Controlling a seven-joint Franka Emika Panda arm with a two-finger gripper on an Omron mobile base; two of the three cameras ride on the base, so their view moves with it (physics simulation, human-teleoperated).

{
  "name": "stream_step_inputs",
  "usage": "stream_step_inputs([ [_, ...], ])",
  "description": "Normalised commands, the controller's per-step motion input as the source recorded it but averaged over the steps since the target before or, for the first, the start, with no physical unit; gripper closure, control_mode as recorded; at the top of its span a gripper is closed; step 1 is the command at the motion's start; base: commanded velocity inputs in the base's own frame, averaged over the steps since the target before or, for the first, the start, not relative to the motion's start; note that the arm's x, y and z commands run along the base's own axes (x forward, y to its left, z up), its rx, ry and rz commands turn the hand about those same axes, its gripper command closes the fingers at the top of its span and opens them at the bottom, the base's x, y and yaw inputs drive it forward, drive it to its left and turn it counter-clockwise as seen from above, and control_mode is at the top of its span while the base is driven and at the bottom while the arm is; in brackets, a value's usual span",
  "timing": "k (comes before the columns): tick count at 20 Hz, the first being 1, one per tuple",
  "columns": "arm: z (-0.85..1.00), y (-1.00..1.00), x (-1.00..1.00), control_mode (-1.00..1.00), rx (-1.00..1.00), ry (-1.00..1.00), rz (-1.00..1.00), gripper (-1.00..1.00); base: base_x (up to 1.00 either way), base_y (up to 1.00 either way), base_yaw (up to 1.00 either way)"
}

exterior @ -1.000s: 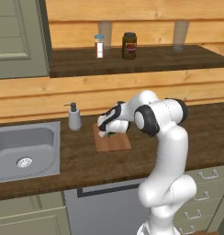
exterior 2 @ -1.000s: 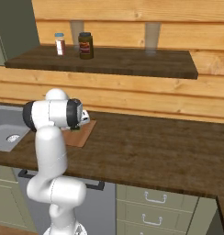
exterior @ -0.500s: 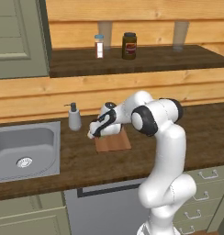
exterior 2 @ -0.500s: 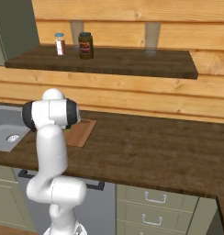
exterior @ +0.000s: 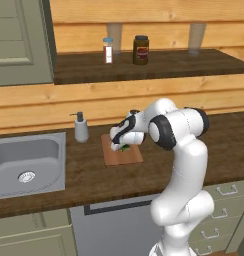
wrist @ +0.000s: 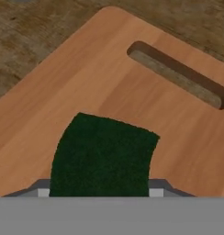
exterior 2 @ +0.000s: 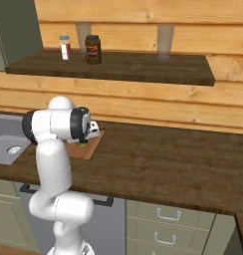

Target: Pick up the sponge from the counter and clean the cutting board by briefly scrubbing or pressing down on the cutting board. Once finished, release the sponge.

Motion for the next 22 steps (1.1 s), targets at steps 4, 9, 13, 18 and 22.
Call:
stream_step_inputs([
  [4,-0.09,-0.79,0.00,-1.00,0.00,0.00,0.00,1.00,0.00,0.00,0.00],
  [9,-0.10,0.00,0.00,-1.00,-0.02,-0.01,0.00,1.00,0.00,0.00,0.00],
  [13,-0.08,0.68,-0.12,-1.00,-0.05,-0.01,0.00,1.00,0.00,0.00,0.00],
  [18,0.00,0.91,-0.22,-1.00,-0.01,0.00,0.00,1.00,0.00,0.00,0.00],
  [22,0.00,0.80,-0.19,-1.00,0.00,0.00,0.00,1.00,0.00,0.00,0.00],
])
